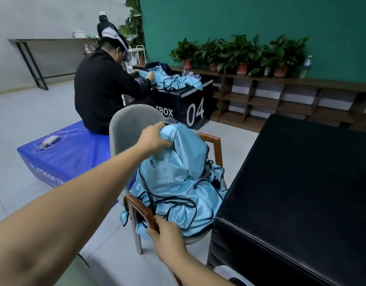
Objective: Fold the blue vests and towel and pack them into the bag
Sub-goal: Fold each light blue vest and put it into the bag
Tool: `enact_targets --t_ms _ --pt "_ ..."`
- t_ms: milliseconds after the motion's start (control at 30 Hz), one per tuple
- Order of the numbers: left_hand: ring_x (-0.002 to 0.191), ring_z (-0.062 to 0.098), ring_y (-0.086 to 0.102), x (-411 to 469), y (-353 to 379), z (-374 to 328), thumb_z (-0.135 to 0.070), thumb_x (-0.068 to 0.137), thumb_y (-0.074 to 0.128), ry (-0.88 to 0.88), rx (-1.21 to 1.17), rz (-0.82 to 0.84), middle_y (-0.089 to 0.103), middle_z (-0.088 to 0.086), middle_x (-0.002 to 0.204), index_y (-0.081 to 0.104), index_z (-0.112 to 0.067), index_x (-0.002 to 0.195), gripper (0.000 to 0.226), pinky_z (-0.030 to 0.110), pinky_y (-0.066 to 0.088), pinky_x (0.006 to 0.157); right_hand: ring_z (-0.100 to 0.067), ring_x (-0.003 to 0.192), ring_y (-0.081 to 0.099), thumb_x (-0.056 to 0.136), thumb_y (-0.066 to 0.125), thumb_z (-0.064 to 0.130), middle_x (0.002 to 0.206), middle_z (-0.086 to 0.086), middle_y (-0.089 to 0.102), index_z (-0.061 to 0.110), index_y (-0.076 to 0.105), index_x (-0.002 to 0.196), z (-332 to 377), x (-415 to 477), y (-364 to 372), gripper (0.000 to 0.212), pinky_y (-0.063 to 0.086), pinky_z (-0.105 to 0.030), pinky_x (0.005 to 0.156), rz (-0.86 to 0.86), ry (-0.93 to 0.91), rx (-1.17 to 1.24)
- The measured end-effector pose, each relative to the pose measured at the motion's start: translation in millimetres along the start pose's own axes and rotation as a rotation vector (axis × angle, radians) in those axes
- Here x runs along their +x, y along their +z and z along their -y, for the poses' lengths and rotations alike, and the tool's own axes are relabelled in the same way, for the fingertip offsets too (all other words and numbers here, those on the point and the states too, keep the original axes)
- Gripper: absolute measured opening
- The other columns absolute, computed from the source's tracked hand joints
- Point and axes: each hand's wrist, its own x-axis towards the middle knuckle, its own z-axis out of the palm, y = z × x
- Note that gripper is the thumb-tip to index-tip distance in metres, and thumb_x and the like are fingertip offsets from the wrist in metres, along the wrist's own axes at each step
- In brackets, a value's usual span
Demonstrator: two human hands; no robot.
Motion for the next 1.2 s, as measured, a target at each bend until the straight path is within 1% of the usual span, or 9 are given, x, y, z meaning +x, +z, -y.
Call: enact_targets --t_ms 200,433,500,633,733,900,1033,1133,1200 --pt "0.098 0.028 0.067 -4.5 47.3 27.4 -0.027 0.071 0.084 -0.043 0.026 0.095 0.071 0.003 0.107 0.062 -0.025 0.123 0.057 0.041 0.058 0.084 -0.029 0.104 0.066 0.103 0.063 0.040 0.110 -0.004 0.072 0.024 0.057 0.108 6.8 -2.7 -7.0 0.017 0.054 -0.041 0.092 0.052 -0.017 -0.054" --pt "0.115 0.031 0.064 -15.0 93.2 34.8 -0.038 0.084 0.081 -0.040 0.103 0.341 0.064 0.010 0.135 0.033 -0.027 0.157 0.088 0.039 0.052 0.090 -0.036 0.112 0.064 0.104 0.060 0.041 0.120 -0.009 0.071 0.023 0.057 0.120 15.1 -17.2 -5.6 0.024 0.050 -0.045 0.095 0.128 -0.044 -0.121" --pt "0.120 0.032 0.062 -21.2 100.0 37.3 -0.042 0.084 0.082 -0.033 0.111 0.332 0.059 0.011 0.143 0.029 -0.029 0.159 0.092 0.040 0.053 0.093 -0.035 0.113 0.064 0.104 0.060 0.040 0.121 -0.008 0.071 0.023 0.057 0.121 16.0 -19.2 -5.1 0.024 0.051 -0.045 0.095 0.133 -0.038 -0.119" --pt "0.133 0.031 0.055 -34.4 95.6 41.7 -0.051 0.082 0.084 0.001 0.064 0.251 0.044 0.010 0.155 0.025 -0.031 0.161 0.101 0.043 0.048 0.109 -0.033 0.112 0.065 0.103 0.061 0.037 0.121 -0.008 0.071 0.026 0.058 0.123 13.5 -20.8 -14.4 0.023 0.053 -0.044 0.096 0.192 -0.020 -0.069" --pt "0.137 0.028 0.052 -46.6 85.1 49.3 -0.058 0.083 0.082 0.016 0.052 0.194 0.041 0.005 0.157 0.026 -0.032 0.161 0.100 0.045 0.048 0.111 -0.028 0.113 0.068 0.100 0.059 0.036 0.125 -0.002 0.072 0.033 0.057 0.132 8.3 -26.5 -25.0 0.033 0.056 -0.041 0.100 0.229 -0.002 -0.056" --pt "0.131 0.027 0.052 -79.4 66.2 53.7 -0.060 0.084 0.079 0.060 0.122 0.083 0.047 0.000 0.148 0.047 -0.029 0.148 0.078 0.047 0.050 0.106 -0.015 0.102 0.070 0.100 0.056 0.034 0.118 0.008 0.073 0.035 0.062 0.131 -2.5 -41.0 -56.5 0.031 0.058 -0.037 0.097 0.211 0.019 -0.014" --pt "0.117 0.025 0.055 -115.2 62.8 57.0 -0.057 0.078 0.086 0.048 0.127 -0.042 0.050 0.001 0.130 0.053 -0.026 0.134 0.072 0.044 0.052 0.098 -0.010 0.095 0.069 0.100 0.054 0.035 0.109 0.012 0.073 0.033 0.064 0.129 -11.3 -54.8 -92.4 0.030 0.059 -0.034 0.092 0.132 0.022 -0.032" --pt "0.100 0.022 0.061 -134.6 58.0 59.6 -0.053 0.076 0.091 -0.040 0.116 0.026 0.051 0.000 0.119 0.049 -0.023 0.125 0.072 0.041 0.054 0.087 -0.010 0.084 0.069 0.098 0.055 0.036 0.102 0.011 0.072 0.033 0.067 0.121 -16.9 -67.0 -112.0 0.026 0.060 -0.035 0.084 0.084 0.032 -0.009" --pt "0.091 0.023 0.061 -143.3 55.0 61.9 -0.051 0.074 0.092 -0.065 0.193 0.080 0.055 0.000 0.107 0.046 -0.022 0.119 0.070 0.040 0.052 0.075 -0.010 0.080 0.068 0.097 0.057 0.034 0.099 0.010 0.072 0.033 0.069 0.115 -18.8 -76.3 -120.7 0.022 0.060 -0.034 0.081 0.062 0.045 0.003"
